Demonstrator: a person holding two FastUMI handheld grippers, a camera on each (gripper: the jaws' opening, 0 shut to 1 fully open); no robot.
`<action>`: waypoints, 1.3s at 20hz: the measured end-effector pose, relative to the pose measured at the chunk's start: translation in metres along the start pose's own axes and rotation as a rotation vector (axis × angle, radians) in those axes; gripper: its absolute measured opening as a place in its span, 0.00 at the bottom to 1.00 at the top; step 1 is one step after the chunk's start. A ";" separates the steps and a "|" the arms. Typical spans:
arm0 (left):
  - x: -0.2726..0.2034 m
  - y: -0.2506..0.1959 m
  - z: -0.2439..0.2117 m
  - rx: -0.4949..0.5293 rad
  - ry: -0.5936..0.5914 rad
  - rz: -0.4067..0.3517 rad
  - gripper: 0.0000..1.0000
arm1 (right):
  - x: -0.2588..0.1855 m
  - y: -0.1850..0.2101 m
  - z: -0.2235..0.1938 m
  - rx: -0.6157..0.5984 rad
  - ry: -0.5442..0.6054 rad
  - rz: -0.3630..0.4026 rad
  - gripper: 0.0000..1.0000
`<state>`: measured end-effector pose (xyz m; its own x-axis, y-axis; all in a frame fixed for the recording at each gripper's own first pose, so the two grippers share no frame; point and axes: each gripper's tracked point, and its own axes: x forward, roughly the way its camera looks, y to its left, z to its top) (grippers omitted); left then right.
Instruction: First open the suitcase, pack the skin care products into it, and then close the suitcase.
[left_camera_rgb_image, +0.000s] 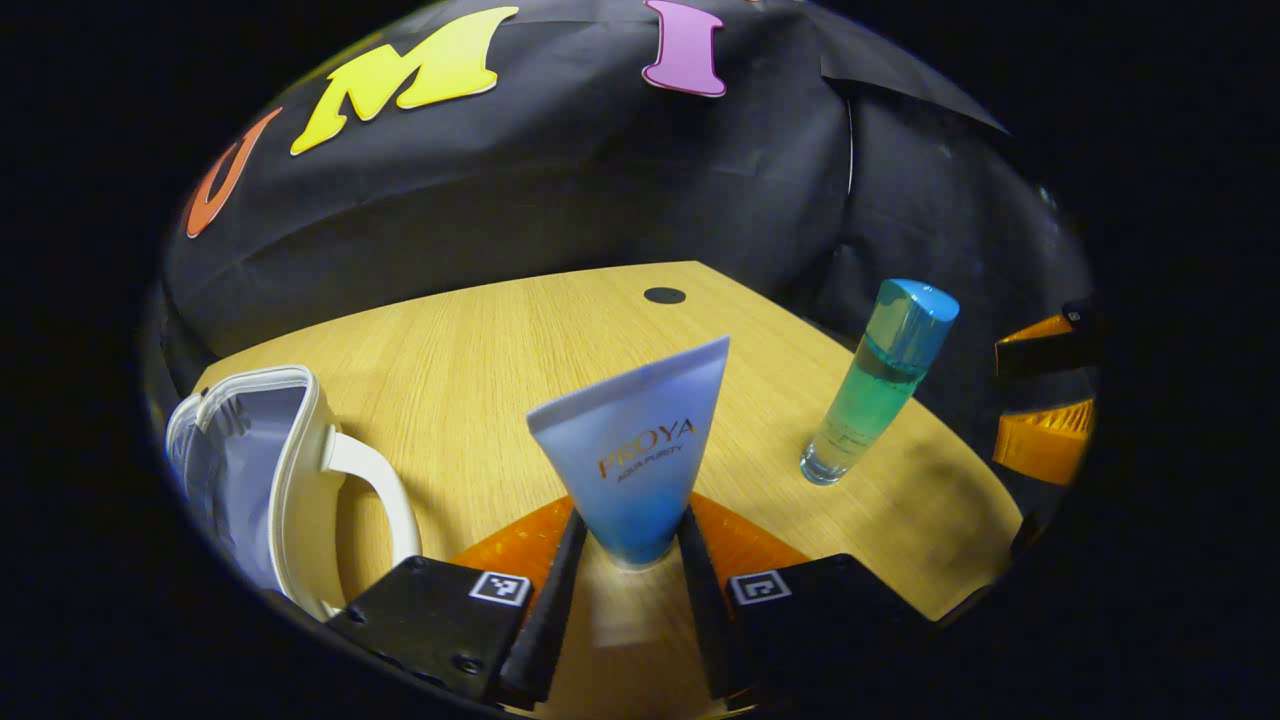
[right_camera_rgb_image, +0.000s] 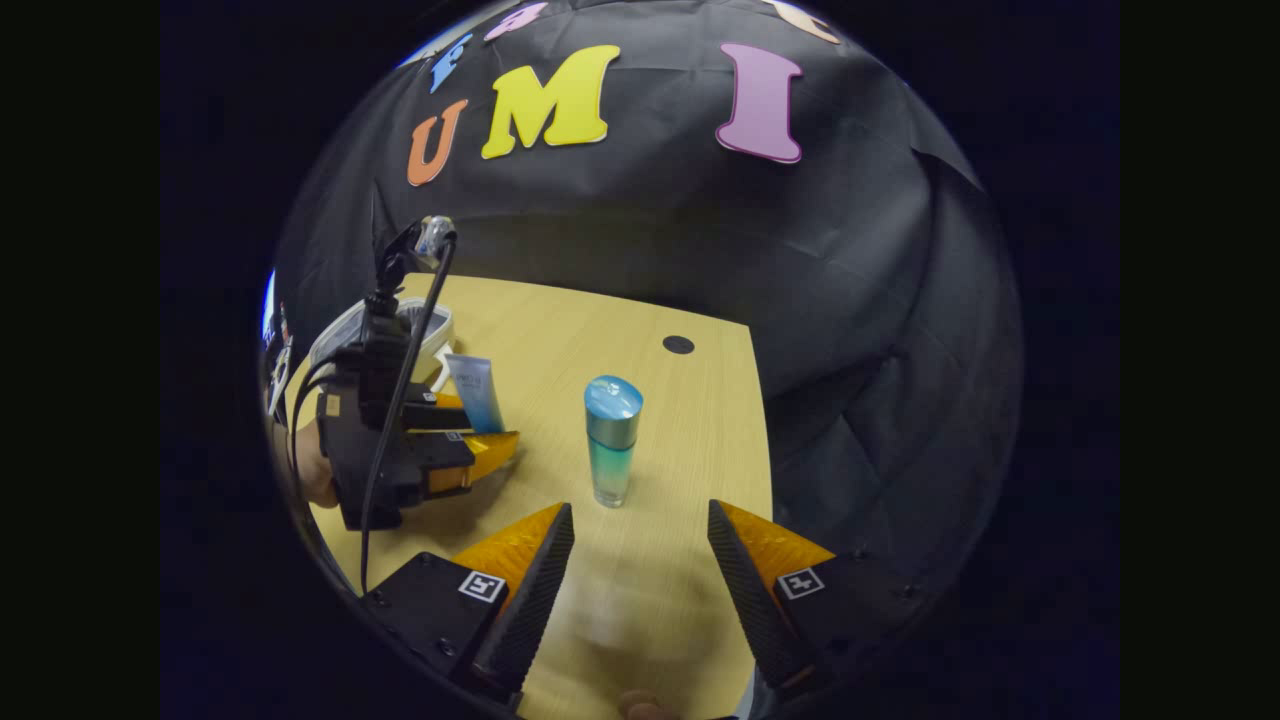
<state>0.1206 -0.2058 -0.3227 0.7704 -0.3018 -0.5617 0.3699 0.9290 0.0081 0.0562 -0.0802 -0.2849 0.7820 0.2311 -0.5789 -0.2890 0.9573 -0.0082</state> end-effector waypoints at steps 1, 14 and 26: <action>0.001 0.001 0.002 -0.006 -0.007 0.005 0.53 | 0.010 0.004 0.001 -0.005 -0.001 0.005 0.80; -0.084 0.010 0.004 -0.123 0.026 0.069 0.44 | 0.087 0.037 0.004 -0.038 0.048 0.021 0.71; -0.217 0.146 0.027 -0.150 0.026 0.240 0.48 | 0.069 0.066 -0.003 0.112 0.076 -0.036 0.35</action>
<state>0.0213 -0.0107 -0.1776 0.8122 -0.0656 -0.5797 0.0961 0.9951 0.0220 0.0895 -0.0012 -0.3277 0.7452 0.1859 -0.6404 -0.1944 0.9792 0.0581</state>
